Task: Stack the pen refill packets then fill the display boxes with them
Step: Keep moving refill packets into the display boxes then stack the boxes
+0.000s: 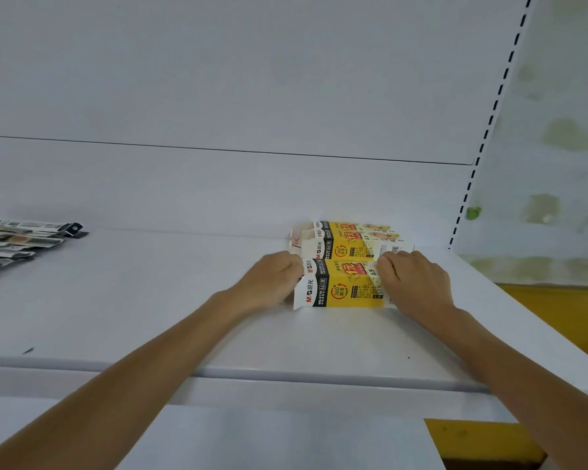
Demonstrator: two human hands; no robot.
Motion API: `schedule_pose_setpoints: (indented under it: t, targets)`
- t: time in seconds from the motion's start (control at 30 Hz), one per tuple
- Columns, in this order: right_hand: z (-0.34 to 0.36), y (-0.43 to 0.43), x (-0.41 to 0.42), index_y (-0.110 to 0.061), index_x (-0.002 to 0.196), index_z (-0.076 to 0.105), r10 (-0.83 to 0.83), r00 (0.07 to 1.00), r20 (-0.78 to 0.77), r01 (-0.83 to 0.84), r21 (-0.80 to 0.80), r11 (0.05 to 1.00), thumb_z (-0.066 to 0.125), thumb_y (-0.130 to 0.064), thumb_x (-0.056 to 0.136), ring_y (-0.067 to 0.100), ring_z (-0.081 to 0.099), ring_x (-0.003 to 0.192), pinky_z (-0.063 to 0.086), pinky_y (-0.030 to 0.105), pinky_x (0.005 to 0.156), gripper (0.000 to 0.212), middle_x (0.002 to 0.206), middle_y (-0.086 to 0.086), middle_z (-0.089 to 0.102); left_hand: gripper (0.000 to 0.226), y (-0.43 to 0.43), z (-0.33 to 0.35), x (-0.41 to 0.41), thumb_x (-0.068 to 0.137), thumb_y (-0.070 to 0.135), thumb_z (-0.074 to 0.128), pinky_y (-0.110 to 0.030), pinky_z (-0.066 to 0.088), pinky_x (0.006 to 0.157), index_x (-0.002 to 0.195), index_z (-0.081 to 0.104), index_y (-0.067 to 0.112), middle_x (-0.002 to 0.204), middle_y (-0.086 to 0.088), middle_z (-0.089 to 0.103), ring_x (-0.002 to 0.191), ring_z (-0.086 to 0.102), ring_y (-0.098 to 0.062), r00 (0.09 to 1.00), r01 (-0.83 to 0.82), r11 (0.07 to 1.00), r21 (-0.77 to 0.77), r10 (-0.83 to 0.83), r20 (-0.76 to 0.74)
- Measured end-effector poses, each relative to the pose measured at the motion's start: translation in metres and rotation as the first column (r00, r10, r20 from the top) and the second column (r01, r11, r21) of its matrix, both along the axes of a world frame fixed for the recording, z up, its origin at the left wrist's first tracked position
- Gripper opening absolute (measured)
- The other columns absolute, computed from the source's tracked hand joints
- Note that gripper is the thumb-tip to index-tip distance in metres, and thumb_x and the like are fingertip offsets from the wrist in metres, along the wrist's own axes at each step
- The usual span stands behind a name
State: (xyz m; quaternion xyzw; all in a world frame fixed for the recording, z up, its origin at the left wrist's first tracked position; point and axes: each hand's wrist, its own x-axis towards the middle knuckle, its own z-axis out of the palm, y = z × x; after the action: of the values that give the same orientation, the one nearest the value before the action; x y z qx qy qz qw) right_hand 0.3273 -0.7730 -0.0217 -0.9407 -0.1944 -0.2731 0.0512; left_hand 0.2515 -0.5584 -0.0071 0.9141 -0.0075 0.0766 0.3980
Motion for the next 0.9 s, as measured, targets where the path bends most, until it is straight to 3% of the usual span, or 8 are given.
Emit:
schedule_pose_setpoints:
  t: [0.1, 0.2, 0.33, 0.37, 0.47, 0.7, 0.83, 0.9]
  targets:
    - [0.001, -0.001, 0.0, -0.014, 0.084, 0.053, 0.01, 1.0, -0.001, -0.01, -0.004, 1.0, 0.031, -0.021, 0.097, 0.022, 0.05, 0.077, 0.042, 0.032, 0.061, 0.027, 0.081, 0.001, 0.058, 0.021, 0.004, 0.007, -0.001, 0.091, 0.016, 0.047, -0.023, 0.038, 0.061, 0.101, 0.062, 0.007, 0.094, -0.001, 0.057, 0.072, 0.049, -0.011, 1.0, -0.019, 0.996, -0.091, 0.019, -0.003]
    - [-0.001, -0.001, 0.003, -0.014, 0.079, 0.05, 0.002, 1.0, 0.024, -0.001, -0.038, 0.999, 0.032, -0.021, 0.097, 0.022, 0.05, 0.076, 0.037, 0.029, 0.055, 0.026, 0.079, 0.001, 0.058, 0.014, 0.033, 0.012, -0.01, 0.09, 0.024, 0.053, -0.023, 0.038, 0.074, 0.099, 0.062, 0.018, 0.103, 0.005, 0.06, 0.091, 0.055, -0.009, 0.976, -0.171, 0.985, 0.023, 0.167, 0.138]
    - [-0.001, 0.002, 0.007, -0.015, 0.076, 0.047, -0.003, 1.0, 0.012, 0.003, -0.011, 1.0, 0.03, -0.02, 0.095, 0.021, 0.047, 0.074, 0.027, 0.028, 0.051, 0.026, 0.077, 0.001, 0.056, 0.016, 0.057, 0.017, -0.027, 0.091, 0.026, 0.051, -0.021, 0.043, 0.071, 0.091, 0.066, 0.019, 0.086, 0.008, 0.069, 0.081, 0.065, -0.008, 0.984, -0.094, 0.992, 0.081, 0.105, -0.141]
    - [0.0, 0.002, 0.006, -0.015, 0.075, 0.046, -0.002, 1.0, 0.007, 0.002, 0.003, 1.0, 0.03, -0.02, 0.095, 0.022, 0.047, 0.074, 0.028, 0.028, 0.052, 0.026, 0.077, 0.001, 0.056, 0.016, 0.058, 0.016, -0.029, 0.092, 0.024, 0.052, -0.02, 0.041, 0.069, 0.09, 0.067, 0.019, 0.08, 0.009, 0.069, 0.075, 0.065, -0.005, 0.987, -0.075, 0.994, 0.084, 0.086, -0.138]
    - [-0.002, 0.002, 0.003, -0.016, 0.077, 0.046, -0.005, 0.999, 0.039, 0.006, -0.032, 0.999, 0.029, -0.02, 0.095, 0.02, 0.047, 0.075, 0.03, 0.028, 0.053, 0.025, 0.079, 0.0, 0.056, 0.013, 0.051, 0.015, -0.025, 0.09, 0.021, 0.057, -0.015, 0.042, 0.063, 0.088, 0.069, 0.018, 0.077, 0.006, 0.068, 0.063, 0.062, 0.002, 0.994, -0.111, 0.994, -0.012, 0.111, -0.023]
    - [-0.003, 0.001, 0.0, -0.014, 0.069, 0.042, 0.004, 0.999, 0.049, -0.006, 0.034, 0.999, 0.031, -0.02, 0.095, 0.021, 0.043, 0.071, 0.02, 0.028, 0.049, 0.028, 0.071, 0.0, 0.052, 0.004, 0.007, 0.012, -0.011, 0.083, 0.013, 0.064, -0.012, 0.043, 0.058, 0.087, 0.065, 0.016, 0.063, 0.01, 0.067, 0.054, 0.057, 0.0, 0.996, -0.094, 0.987, -0.131, 0.094, -0.011]
    - [-0.004, 0.0, -0.001, -0.013, 0.068, 0.042, 0.011, 0.998, 0.058, -0.015, 0.067, 0.998, 0.032, -0.02, 0.094, 0.021, 0.042, 0.071, 0.02, 0.028, 0.05, 0.029, 0.071, 0.001, 0.053, 0.012, -0.009, 0.008, -0.007, 0.087, 0.005, 0.05, -0.01, 0.035, 0.041, 0.09, 0.053, 0.016, 0.077, 0.006, 0.065, 0.059, 0.051, 0.003, 0.991, -0.113, 0.986, -0.126, 0.12, 0.054]
    - [-0.005, 0.0, -0.001, -0.013, 0.07, 0.046, 0.015, 0.999, 0.049, -0.02, 0.096, 0.995, 0.032, -0.023, 0.095, 0.021, 0.044, 0.074, 0.026, 0.03, 0.054, 0.031, 0.075, 0.002, 0.057, 0.007, -0.008, 0.004, -0.008, 0.09, 0.01, 0.052, -0.009, 0.034, 0.039, 0.093, 0.051, 0.016, 0.084, 0.006, 0.064, 0.048, 0.049, 0.004, 0.991, -0.11, 0.984, -0.139, 0.12, 0.059]
